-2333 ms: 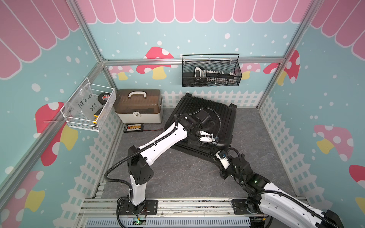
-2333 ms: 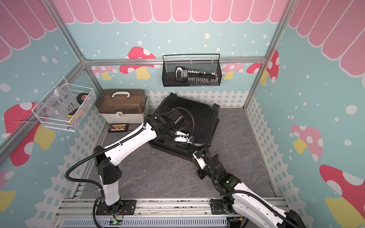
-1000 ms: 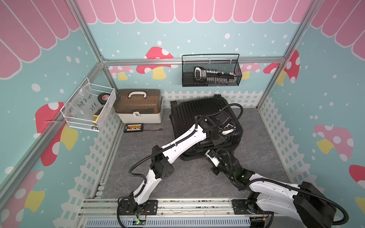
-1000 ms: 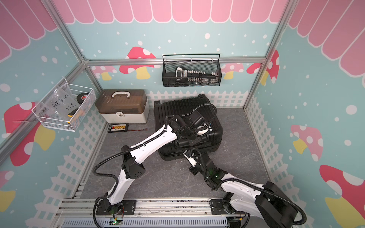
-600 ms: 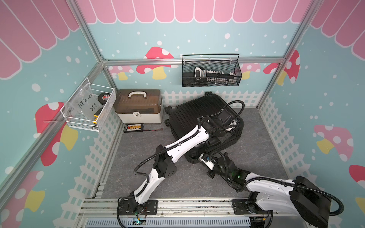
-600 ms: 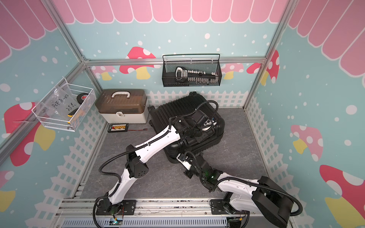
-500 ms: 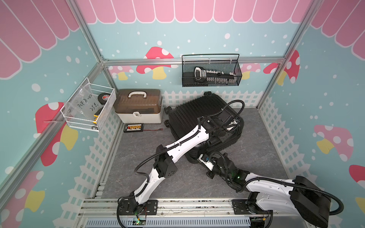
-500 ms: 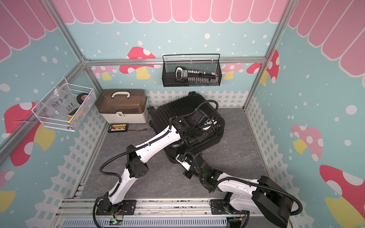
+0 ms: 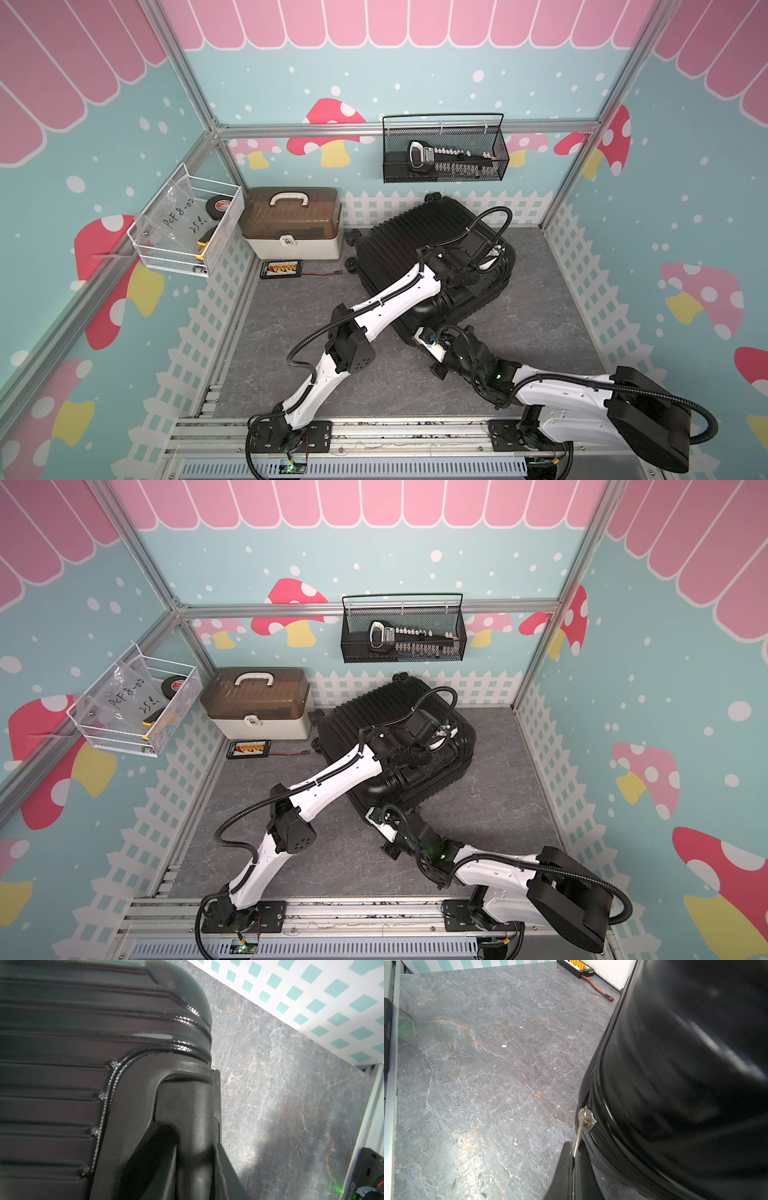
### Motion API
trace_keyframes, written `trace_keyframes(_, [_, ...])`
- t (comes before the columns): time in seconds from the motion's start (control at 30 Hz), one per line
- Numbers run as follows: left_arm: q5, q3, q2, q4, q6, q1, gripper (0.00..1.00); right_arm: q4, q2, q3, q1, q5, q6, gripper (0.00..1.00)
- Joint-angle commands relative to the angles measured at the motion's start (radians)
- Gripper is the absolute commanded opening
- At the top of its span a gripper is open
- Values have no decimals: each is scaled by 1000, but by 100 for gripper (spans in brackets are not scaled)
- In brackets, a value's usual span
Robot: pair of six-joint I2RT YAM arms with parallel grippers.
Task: Close the suitcase zippers
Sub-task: Zip the zipper on the suitcase.
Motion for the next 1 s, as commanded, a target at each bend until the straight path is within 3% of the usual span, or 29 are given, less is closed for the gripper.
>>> trace_keyframes(0.0, [23, 18, 52, 206, -77, 25, 13, 143, 0, 52, 64, -110, 12, 0])
trace_keyframes(0.03, [29, 19, 43, 205, -75, 25, 18, 143, -5, 43, 63, -80, 23, 0])
trace_keyframes(0.2, [63, -30, -57, 208, -6, 23, 71, 86, -73, -18, 64, 94, 94, 0])
trace_keyframes(0.3, [59, -63, -120, 210, 59, 15, 83, 33, -109, -37, 64, 157, 116, 0])
trace_keyframes(0.5, [-17, -91, -207, 205, 102, 16, 89, 4, -171, -86, 64, 231, 127, 0])
trace_keyframes(0.67, [-227, -133, -268, 203, 71, 41, 86, -16, -184, -89, 63, 244, 123, 0])
trace_keyframes(0.83, [-309, -218, -342, 198, 24, 148, 80, -20, -184, -86, 63, 249, 119, 0])
trace_keyframes(0.97, [-292, -289, -394, 186, -13, 277, 75, -24, -185, -86, 63, 246, 114, 0])
